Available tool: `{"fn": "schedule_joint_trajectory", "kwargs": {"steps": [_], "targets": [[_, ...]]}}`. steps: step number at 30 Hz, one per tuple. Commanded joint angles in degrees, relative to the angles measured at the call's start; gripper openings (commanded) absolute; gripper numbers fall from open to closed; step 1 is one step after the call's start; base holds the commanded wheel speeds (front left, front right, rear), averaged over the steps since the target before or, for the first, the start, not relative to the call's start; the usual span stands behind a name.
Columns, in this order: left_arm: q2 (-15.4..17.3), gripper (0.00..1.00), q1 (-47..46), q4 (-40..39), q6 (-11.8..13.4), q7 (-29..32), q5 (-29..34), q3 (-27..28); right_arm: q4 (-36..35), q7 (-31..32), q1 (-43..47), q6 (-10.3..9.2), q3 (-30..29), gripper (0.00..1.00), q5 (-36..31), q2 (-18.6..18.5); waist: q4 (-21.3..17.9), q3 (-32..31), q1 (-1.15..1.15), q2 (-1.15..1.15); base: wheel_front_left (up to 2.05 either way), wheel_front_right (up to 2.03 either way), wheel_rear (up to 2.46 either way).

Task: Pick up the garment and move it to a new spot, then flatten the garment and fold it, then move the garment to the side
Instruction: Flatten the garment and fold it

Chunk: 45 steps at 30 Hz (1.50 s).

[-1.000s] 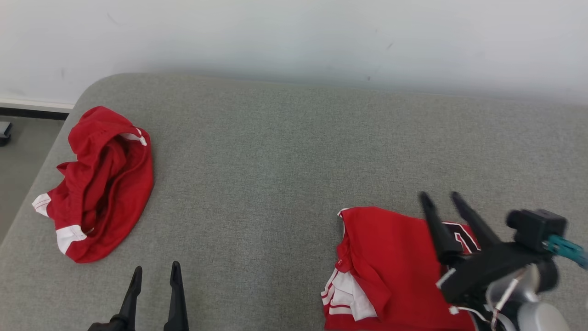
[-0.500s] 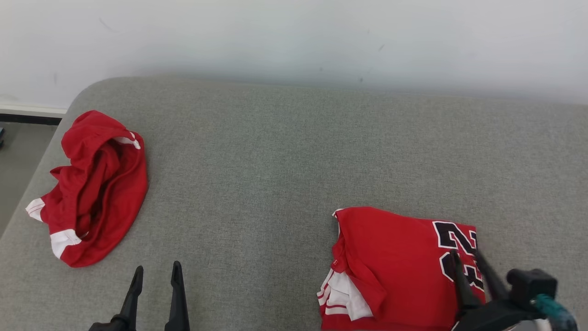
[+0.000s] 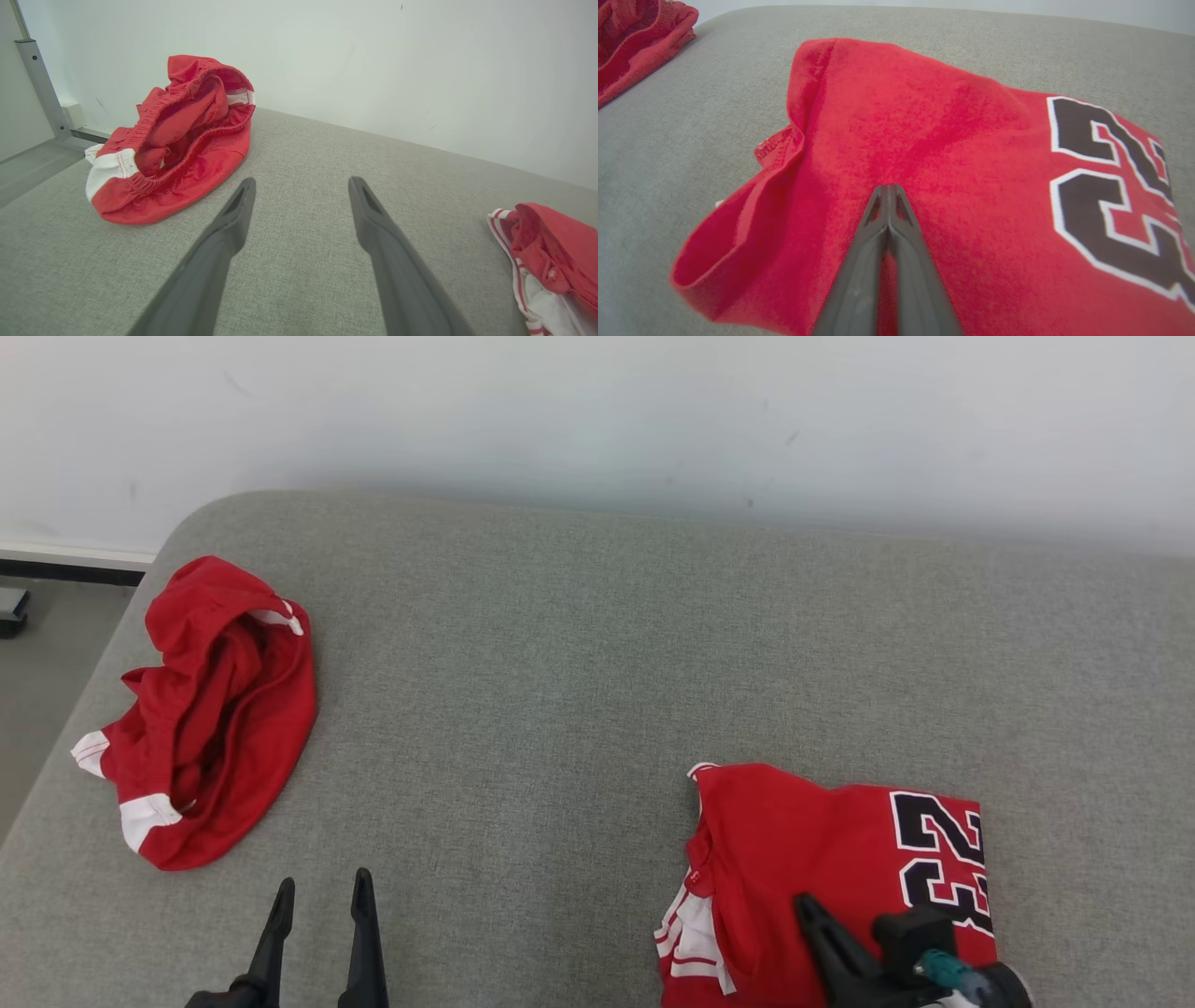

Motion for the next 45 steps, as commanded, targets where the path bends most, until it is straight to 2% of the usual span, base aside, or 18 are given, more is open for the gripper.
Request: {"fn": "schedule_joint_trajectory", "kwargs": {"steps": [1, 14, 21, 23, 24, 29, 37, 45], "targets": [[-0.06, 1.0, 0.05, 0.14, -0.12, -0.17, 0.02, -0.12, 1.0, -0.11, -0.86, -0.14, 1.9, 0.0, -0.67, -0.05, 0.14, -0.02, 0.0, 0.0, 0.0, 0.0, 0.0], [-0.06, 1.0, 0.34, 0.43, -0.33, -0.17, 0.22, -0.03, 3.56, 0.02, -3.08, -0.14, 15.02, 0.0, 3.6, -0.06, 0.83, -0.05, 0.0, 0.0, 0.0, 0.0, 0.0], [-0.06, 1.0, 0.87, 0.41, -0.24, -0.17, 0.33, 0.21, 0.43, -0.85, -4.13, -0.14, 20.71, 0.0, 7.47, -0.06, 0.54, -0.57, 0.0, 0.0, 0.0, 0.0, 0.0], [-0.05, 1.0, 1.08, 0.29, -0.2, -0.17, 0.44, 0.51, -1.61, -1.6, -3.84, -0.14, 20.93, 0.52, 8.89, -0.07, 0.25, -0.87, 0.0, 0.0, 0.0, 0.0, 0.0], [-0.05, 1.0, 1.19, 0.19, -0.19, -0.17, 0.53, 0.75, -2.91, -2.0, -3.52, -0.14, 20.64, 1.0, 9.44, -0.07, 0.05, -1.03, 0.0, 0.0, 0.0, 0.0, 0.0], [-0.06, 1.0, 1.74, -0.34, -0.18, -0.17, 0.81, 1.91, -9.86, -3.7, -0.7, -0.14, 16.02, 1.0, 11.22, -0.07, -1.37, -1.85, 0.0, 0.0, 0.0, 0.0, 0.0], [-0.06, 1.0, 2.18, -1.99, -0.59, -0.17, 0.72, 3.99, -20.09, -8.45, 6.3, -0.14, 2.57, 1.0, 9.73, -0.06, -4.76, -3.73, 0.0, 0.0, 0.0, 0.0, 0.0], [-0.06, 1.0, 3.18, -3.19, -0.21, -0.17, -0.01, 4.54, -22.18, -12.64, 10.13, -0.14, -9.05, 1.0, 7.45, -0.07, -6.7, -6.0, 0.0, 0.0, 0.0, 0.0, 0.0]]}}
